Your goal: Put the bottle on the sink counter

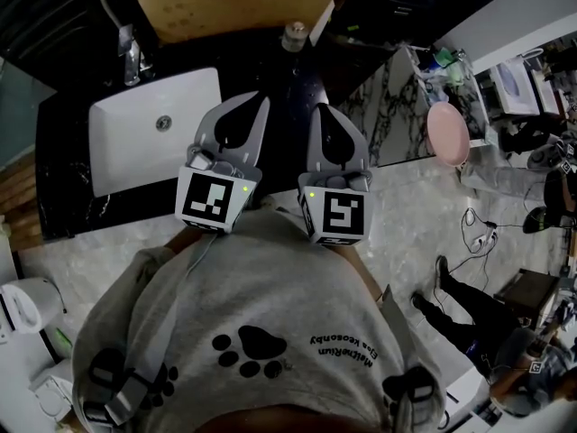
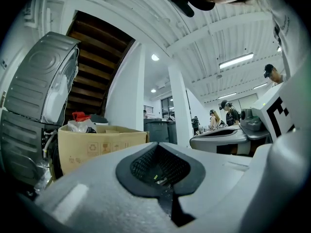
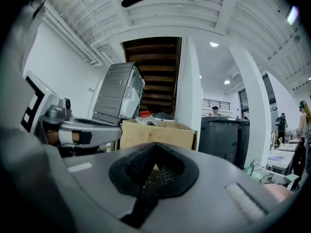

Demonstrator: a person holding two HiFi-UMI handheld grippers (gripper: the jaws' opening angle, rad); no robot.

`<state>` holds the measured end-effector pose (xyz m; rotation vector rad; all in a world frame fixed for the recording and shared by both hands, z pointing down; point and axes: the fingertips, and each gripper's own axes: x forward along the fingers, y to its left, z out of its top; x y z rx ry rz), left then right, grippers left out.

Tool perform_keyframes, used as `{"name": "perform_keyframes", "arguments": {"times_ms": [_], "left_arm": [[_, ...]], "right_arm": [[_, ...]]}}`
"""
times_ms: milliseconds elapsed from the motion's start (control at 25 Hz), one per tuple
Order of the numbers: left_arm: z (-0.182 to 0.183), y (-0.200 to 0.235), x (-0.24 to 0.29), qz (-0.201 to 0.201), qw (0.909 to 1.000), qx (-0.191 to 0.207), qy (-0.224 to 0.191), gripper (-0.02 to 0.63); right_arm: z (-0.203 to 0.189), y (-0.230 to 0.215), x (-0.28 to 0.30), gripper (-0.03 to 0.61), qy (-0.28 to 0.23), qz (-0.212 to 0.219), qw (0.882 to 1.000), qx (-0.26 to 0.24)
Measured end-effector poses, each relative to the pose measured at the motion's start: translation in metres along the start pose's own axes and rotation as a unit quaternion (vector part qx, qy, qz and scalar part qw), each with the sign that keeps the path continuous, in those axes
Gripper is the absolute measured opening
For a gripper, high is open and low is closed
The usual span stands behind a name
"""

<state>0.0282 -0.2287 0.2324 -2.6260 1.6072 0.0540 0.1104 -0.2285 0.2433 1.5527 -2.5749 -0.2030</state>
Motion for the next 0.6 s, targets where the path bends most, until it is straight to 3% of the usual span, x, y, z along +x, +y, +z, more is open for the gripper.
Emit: {"name": "perform_keyframes", "arguments": {"times_ms": [600], "left_arm": [[0.0026, -0.0044, -0.0065, 0.016, 0.9998, 0.0, -0.007, -0.003]], "right_arm": [[0.001, -0.0061, -0.0096, 0.001, 0.001, -0.001, 1.0, -0.005]]}}
